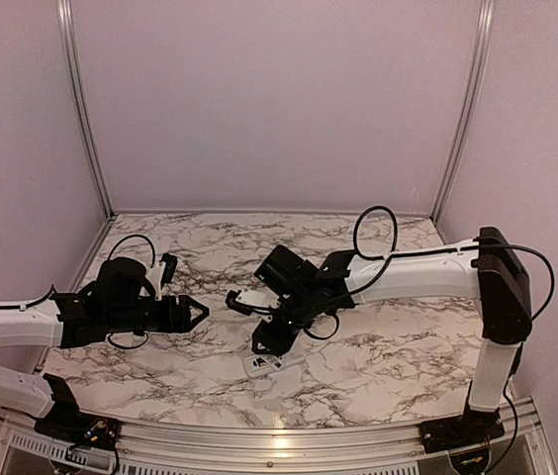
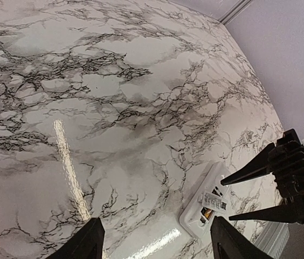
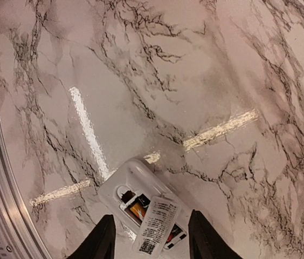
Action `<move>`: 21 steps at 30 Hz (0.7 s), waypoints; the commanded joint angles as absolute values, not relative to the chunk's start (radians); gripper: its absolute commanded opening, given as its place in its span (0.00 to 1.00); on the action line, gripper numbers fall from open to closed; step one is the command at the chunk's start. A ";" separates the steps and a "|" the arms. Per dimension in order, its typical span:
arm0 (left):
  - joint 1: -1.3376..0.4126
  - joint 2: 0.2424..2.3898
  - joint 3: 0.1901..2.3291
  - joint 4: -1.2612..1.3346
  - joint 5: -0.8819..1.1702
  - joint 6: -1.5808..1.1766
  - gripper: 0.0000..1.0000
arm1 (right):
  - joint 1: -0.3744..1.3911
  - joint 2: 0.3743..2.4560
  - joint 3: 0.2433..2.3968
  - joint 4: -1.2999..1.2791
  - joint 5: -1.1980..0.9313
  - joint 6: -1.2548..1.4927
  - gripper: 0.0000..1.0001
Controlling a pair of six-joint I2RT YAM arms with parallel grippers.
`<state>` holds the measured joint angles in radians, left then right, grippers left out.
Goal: Load the batteries into the remote control
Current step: Pick up the battery cover at the center of the board.
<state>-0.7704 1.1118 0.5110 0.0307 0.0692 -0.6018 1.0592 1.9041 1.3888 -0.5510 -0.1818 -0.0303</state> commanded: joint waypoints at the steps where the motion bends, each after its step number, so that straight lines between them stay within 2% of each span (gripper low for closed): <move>1: -0.765 1.111 0.533 0.002 0.049 -0.604 0.71 | 1.074 1.922 1.449 -0.640 -0.120 0.074 0.43; 21: -0.765 1.083 0.531 -0.029 0.038 -0.592 0.72 | 1.075 2.009 1.470 -0.664 -0.111 0.092 0.34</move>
<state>-0.7704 1.1046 0.5114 -0.0055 0.0509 -0.6018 1.0733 1.9907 1.4303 -0.6502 -0.1379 0.0795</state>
